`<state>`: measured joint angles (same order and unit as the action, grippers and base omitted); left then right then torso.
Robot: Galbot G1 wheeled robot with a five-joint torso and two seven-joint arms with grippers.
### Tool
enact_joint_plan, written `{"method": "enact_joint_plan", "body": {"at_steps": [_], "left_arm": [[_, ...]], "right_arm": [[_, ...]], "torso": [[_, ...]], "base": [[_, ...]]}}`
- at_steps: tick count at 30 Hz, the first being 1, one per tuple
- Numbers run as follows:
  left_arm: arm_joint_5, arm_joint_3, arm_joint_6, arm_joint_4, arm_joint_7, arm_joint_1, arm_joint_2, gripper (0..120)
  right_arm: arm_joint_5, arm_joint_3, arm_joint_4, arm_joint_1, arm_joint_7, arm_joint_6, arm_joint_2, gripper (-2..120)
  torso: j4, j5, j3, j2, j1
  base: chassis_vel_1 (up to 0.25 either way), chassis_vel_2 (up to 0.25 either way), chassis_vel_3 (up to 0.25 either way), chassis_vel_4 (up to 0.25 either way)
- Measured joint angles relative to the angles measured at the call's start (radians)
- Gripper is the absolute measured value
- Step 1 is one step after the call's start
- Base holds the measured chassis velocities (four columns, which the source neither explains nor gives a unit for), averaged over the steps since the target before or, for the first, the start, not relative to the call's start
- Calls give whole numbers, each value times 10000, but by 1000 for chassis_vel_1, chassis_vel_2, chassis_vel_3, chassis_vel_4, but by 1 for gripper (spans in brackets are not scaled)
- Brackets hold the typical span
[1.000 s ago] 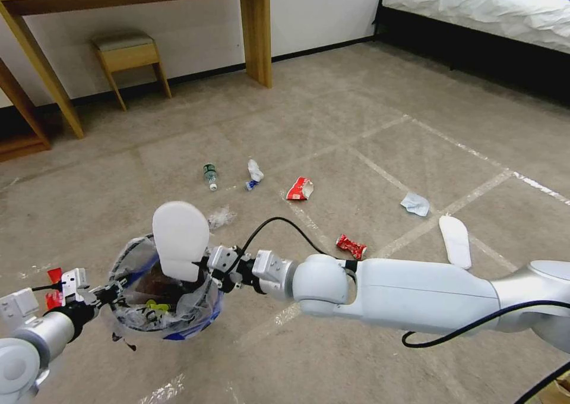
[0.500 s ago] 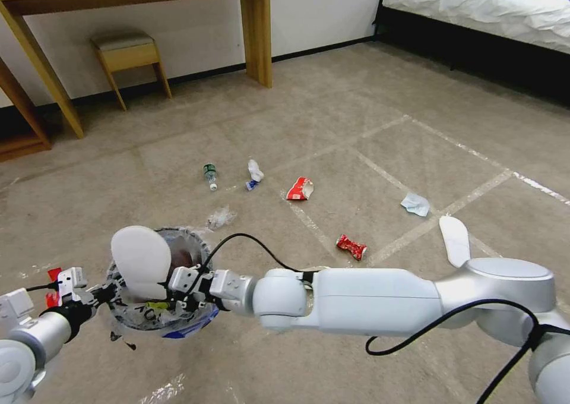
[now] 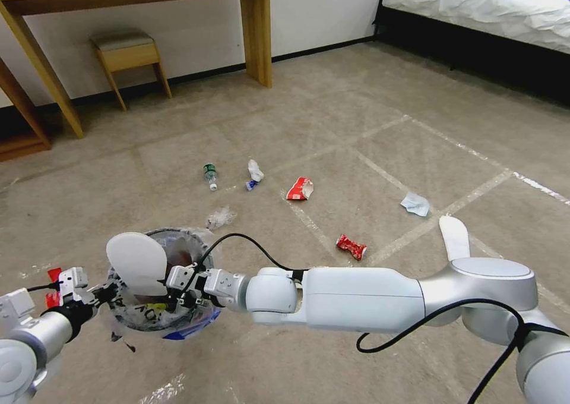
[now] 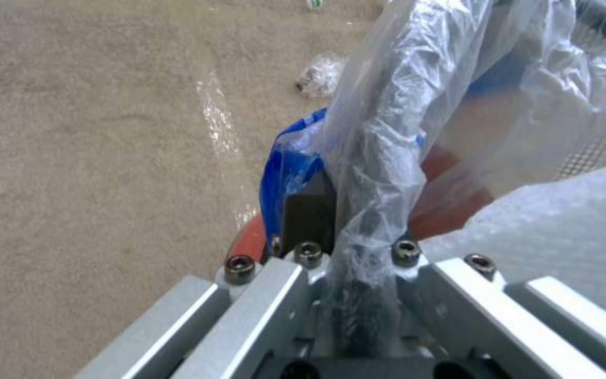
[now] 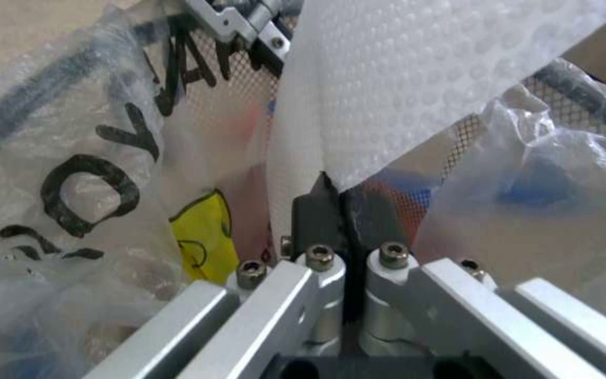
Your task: Pick up the trash bin and place the garbage on the floor into it.
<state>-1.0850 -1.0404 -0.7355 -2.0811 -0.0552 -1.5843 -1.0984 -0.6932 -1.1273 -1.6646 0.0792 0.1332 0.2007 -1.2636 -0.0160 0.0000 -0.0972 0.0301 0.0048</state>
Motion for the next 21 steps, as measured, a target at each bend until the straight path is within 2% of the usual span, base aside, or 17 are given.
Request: {"method": "enact_joint_plan", "body": {"at_steps": [21], "left_arm": [[1, 38, 0, 177, -21, 108, 51, 1]], "right_arm": [[39, 24, -498, 47, -28, -33, 654, 0]], "torso": [[0, 1, 0, 0, 0]], "base": [[0, 0, 0, 0]]}}
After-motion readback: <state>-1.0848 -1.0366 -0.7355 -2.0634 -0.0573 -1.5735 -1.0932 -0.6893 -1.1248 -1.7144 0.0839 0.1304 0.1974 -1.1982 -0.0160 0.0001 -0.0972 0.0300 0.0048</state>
